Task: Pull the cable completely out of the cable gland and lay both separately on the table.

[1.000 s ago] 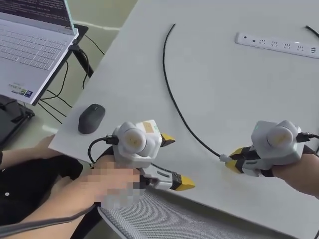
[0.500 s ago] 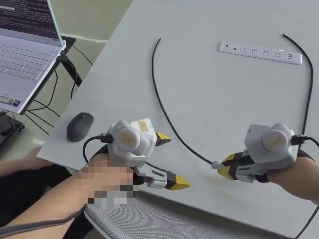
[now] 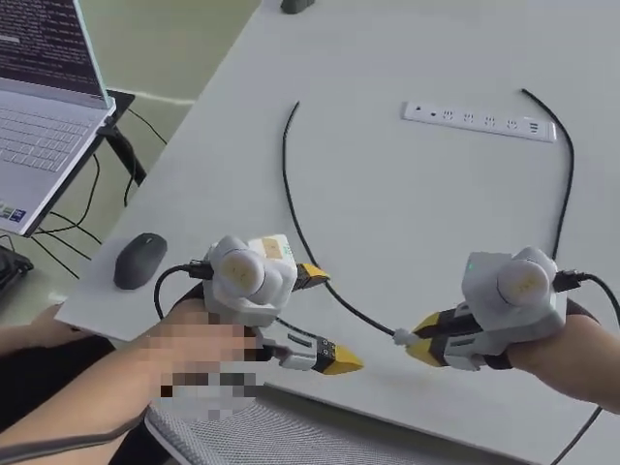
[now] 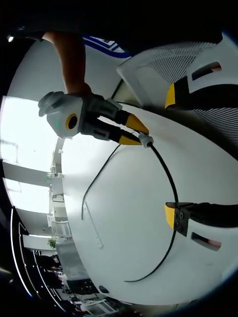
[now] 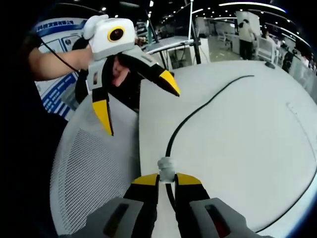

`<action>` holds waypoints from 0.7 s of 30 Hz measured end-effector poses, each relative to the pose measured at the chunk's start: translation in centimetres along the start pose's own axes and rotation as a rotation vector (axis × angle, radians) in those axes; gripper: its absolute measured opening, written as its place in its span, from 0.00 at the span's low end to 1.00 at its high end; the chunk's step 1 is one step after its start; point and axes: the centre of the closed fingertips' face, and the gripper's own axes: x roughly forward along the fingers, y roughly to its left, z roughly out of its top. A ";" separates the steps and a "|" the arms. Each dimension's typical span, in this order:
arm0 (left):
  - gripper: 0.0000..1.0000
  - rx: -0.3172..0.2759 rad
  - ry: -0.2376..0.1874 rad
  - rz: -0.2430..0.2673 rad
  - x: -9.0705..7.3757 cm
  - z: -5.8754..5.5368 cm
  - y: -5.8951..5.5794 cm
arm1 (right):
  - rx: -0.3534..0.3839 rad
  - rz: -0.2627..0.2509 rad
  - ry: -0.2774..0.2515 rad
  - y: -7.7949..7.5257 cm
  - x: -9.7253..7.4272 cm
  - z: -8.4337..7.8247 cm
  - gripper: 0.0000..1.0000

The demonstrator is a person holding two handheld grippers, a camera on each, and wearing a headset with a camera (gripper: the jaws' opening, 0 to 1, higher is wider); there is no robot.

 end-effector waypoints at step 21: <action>0.66 0.064 -0.023 -0.083 1.3 1.6 -3.4 | -0.095 -0.003 -0.052 2.8 -1.5 2.7 0.06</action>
